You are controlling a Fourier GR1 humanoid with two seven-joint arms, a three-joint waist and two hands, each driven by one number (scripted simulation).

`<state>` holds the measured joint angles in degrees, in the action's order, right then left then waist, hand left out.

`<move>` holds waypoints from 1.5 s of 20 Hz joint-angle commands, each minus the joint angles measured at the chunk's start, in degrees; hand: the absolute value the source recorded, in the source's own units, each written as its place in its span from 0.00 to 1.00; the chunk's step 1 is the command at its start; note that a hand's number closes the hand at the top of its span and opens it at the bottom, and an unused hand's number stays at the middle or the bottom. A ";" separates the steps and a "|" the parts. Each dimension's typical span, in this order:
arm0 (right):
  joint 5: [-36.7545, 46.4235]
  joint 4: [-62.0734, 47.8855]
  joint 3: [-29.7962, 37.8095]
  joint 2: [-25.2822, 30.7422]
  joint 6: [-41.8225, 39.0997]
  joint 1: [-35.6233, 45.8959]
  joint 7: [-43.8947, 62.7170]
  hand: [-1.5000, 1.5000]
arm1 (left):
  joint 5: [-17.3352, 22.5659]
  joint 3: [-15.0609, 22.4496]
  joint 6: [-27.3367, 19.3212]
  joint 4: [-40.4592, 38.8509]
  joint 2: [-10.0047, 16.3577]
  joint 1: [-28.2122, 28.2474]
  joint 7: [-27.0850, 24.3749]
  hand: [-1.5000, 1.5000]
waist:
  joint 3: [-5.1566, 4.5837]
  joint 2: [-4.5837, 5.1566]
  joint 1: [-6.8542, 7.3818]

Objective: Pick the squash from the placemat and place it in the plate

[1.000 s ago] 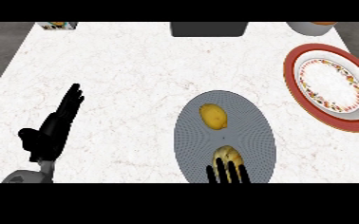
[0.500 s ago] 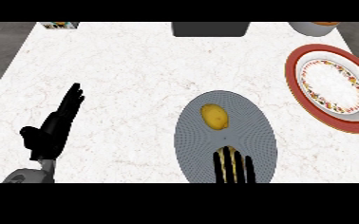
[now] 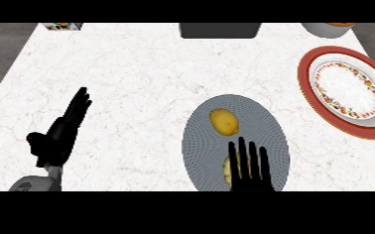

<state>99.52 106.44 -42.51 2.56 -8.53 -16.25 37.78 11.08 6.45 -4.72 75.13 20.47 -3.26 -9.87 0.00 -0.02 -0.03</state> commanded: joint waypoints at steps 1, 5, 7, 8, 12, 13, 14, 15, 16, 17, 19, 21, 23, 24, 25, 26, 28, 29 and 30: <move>-0.38 -6.09 3.68 -1.20 0.82 4.52 1.02 0.00 | -0.93 -0.57 0.54 0.29 -1.73 0.28 0.92 0.50 | 0.01 0.01 0.07; -1.45 -4.07 4.28 0.26 -0.26 4.12 1.54 0.00 | -2.47 -1.25 0.05 3.28 -3.23 0.75 2.02 0.50 | 0.01 -0.04 0.05; -3.49 -7.35 7.38 -0.89 0.47 8.87 -0.78 0.00 | -1.92 -3.90 2.63 1.28 -0.85 -1.52 3.02 0.50 | 0.01 -0.01 0.08; -4.21 -8.52 6.42 -0.92 1.16 7.82 -0.89 0.00 | -2.85 -3.52 2.57 1.07 -1.46 -2.76 3.58 0.50 | 0.01 0.00 0.02; -8.16 -8.67 9.32 2.50 -2.65 9.96 -6.72 1.00 | -4.35 -3.44 1.32 -5.29 -3.44 -4.34 0.56 0.50 | -0.01 0.08 -0.16; -8.64 -11.47 9.32 3.13 1.92 8.63 -7.30 1.00 | -3.45 -3.78 0.40 2.14 -2.83 -3.47 4.88 0.50 | 0.02 -0.01 0.10; -7.36 -14.00 8.14 0.46 0.87 11.06 -6.13 1.00 | -3.61 -3.55 3.06 0.73 -2.29 -0.71 2.20 0.50 | 0.01 0.01 0.21; -8.51 -12.11 8.08 2.64 2.22 8.23 -6.96 1.00 | -2.72 -4.88 5.40 -1.82 -2.24 0.05 0.16 0.50 | 0.00 0.00 0.04; -9.26 -10.20 8.72 4.94 3.96 7.31 -8.57 1.00 | -4.42 -3.14 2.27 1.54 -4.49 2.71 -0.31 0.50 | 0.01 -0.04 0.11; -7.17 -13.02 6.17 2.33 3.94 8.01 -6.51 1.00 | -3.51 -6.08 3.55 -0.76 -2.06 -3.07 3.28 0.50 | 0.01 0.00 -0.02; -6.96 -17.08 7.07 2.59 8.44 9.87 -7.85 1.00 | -4.90 -4.11 2.72 1.65 -3.02 -0.79 3.65 0.50 | 0.02 0.00 0.16; -5.47 -12.62 5.27 2.50 6.66 11.45 -7.79 1.00 | -3.67 -6.60 5.44 -4.91 -2.14 -1.69 -2.89 0.50 | -0.02 0.06 -0.05; -1.35 -10.93 3.14 6.07 9.70 11.22 -7.88 1.00 | -3.93 -5.55 4.30 -2.06 -2.74 -1.53 -0.15 0.50 | 0.00 -0.08 0.01; -9.79 -2.68 10.87 14.11 12.09 4.78 -11.92 1.00 | -3.87 -5.45 4.19 -0.94 -2.51 -2.22 1.71 0.50 | 0.04 -0.15 -0.76; -16.69 -0.64 19.33 17.02 13.85 4.03 -14.05 1.00 | -3.45 -5.90 4.33 -1.13 -2.51 0.92 -0.96 0.50 | 0.16 -0.20 -1.46; -20.92 -0.21 23.46 17.23 13.49 2.45 -14.07 1.00 | -2.76 -6.98 3.63 -0.52 -1.98 -0.76 1.16 0.50 | 0.36 -0.19 -2.72; -26.22 -1.30 29.16 16.39 13.32 1.02 -13.07 1.00 | -3.01 -7.41 2.76 -1.31 -2.26 0.25 0.35 0.50 | 0.75 0.18 -4.92; -28.30 -1.84 31.52 16.25 13.45 0.47 -12.71 1.00 | -2.84 -7.35 2.80 -1.48 -2.56 0.89 0.28 0.50 | 0.91 0.24 -5.74; -30.90 -1.24 34.36 17.82 13.46 0.60 -14.07 1.00 | -2.64 -8.00 2.66 -1.07 -1.99 0.70 0.39 0.50 | 0.86 -0.12 -5.68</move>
<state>76.96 104.22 -18.79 16.88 2.83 -14.10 25.37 7.91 -0.38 -1.50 73.89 18.10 -3.17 -9.53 0.41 -0.15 -3.77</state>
